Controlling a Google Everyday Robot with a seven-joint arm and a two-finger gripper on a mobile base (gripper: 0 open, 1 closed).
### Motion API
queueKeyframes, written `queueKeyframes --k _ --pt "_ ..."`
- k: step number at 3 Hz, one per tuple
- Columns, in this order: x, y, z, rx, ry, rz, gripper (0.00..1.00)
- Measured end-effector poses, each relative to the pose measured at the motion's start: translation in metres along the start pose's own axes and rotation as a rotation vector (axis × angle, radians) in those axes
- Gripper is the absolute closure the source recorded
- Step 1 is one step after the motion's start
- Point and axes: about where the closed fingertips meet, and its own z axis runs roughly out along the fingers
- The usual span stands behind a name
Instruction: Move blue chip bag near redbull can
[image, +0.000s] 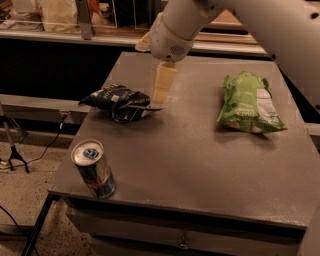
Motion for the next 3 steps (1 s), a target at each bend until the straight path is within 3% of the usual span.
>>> queueKeyframes --k 1,2,3 --pt "-0.003 -0.006 0.034 0.027 -0.003 -0.028 0.00" --pt "0.001 -0.001 0.071 0.010 0.004 -0.029 0.22" --pt "0.007 0.002 0.080 -0.009 0.011 -0.005 0.44"
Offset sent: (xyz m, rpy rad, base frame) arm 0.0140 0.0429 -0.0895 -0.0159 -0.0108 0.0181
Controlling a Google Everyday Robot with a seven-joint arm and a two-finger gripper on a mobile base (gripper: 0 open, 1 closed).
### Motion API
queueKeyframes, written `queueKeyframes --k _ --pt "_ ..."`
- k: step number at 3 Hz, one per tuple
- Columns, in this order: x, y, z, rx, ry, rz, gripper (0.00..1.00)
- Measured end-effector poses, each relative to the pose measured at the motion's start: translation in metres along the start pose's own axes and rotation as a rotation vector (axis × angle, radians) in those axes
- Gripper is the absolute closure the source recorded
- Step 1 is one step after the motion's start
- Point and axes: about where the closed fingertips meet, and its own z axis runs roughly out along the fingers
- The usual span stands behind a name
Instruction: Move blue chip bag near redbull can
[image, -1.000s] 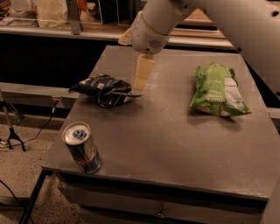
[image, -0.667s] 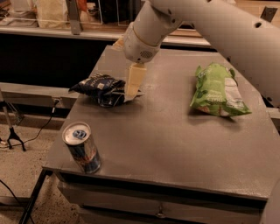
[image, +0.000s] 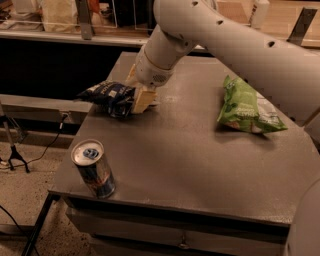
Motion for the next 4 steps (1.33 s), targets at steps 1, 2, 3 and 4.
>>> queueKeyframes --k 1,2,3,4 --pt "0.009 -0.001 -0.007 -0.017 -0.014 0.036 0.68" --pt "0.022 -0.005 -0.029 -0.013 -0.071 0.073 0.92" --pt "0.042 -0.004 -0.070 0.052 -0.077 0.065 1.00" --pt "0.042 -0.004 -0.070 0.051 -0.077 0.065 1.00"
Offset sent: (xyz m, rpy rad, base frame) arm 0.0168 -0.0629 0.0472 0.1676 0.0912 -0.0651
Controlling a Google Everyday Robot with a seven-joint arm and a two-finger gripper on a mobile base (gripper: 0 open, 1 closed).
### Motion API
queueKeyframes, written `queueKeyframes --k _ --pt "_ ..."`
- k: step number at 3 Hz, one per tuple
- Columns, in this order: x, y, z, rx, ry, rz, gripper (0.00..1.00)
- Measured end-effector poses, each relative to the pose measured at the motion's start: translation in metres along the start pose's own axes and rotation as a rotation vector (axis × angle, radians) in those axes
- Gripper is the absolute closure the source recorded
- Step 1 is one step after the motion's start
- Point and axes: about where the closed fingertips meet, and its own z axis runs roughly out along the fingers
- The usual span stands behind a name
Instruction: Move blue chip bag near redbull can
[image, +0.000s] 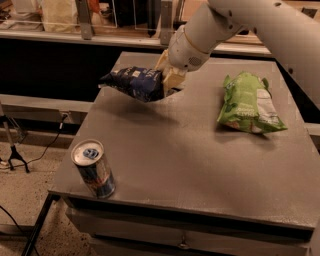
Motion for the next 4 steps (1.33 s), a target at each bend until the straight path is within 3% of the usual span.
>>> queueKeyframes --k 1,2,3,4 --pt "0.001 0.014 -0.004 0.029 0.004 -0.062 1.00" --pt "-0.003 0.039 -0.020 0.106 0.036 -0.200 1.00" --pt "-0.037 0.078 -0.050 0.242 0.100 -0.396 1.00" --pt "-0.016 0.103 -0.046 0.294 0.164 -0.430 1.00"
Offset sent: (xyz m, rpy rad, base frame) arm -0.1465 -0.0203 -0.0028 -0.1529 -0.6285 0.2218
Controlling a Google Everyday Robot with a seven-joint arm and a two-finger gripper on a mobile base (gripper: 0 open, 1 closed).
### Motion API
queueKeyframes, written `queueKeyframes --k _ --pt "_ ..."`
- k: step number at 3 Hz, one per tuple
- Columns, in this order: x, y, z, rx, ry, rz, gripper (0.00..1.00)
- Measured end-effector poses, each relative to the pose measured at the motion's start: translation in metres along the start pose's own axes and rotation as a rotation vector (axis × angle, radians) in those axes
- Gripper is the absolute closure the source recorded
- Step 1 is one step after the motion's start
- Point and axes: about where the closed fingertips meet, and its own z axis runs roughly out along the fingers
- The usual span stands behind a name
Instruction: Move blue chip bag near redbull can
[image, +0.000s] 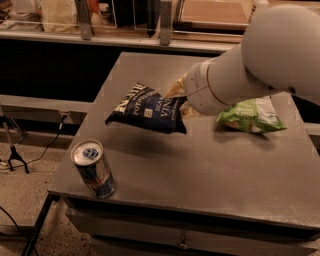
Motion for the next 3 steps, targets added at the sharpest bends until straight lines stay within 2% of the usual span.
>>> queueKeyframes --k 2,3 --pt "-0.023 0.000 -0.006 0.020 -0.052 -0.081 1.00" --pt "-0.038 0.003 -0.011 0.019 -0.084 -0.151 1.00"
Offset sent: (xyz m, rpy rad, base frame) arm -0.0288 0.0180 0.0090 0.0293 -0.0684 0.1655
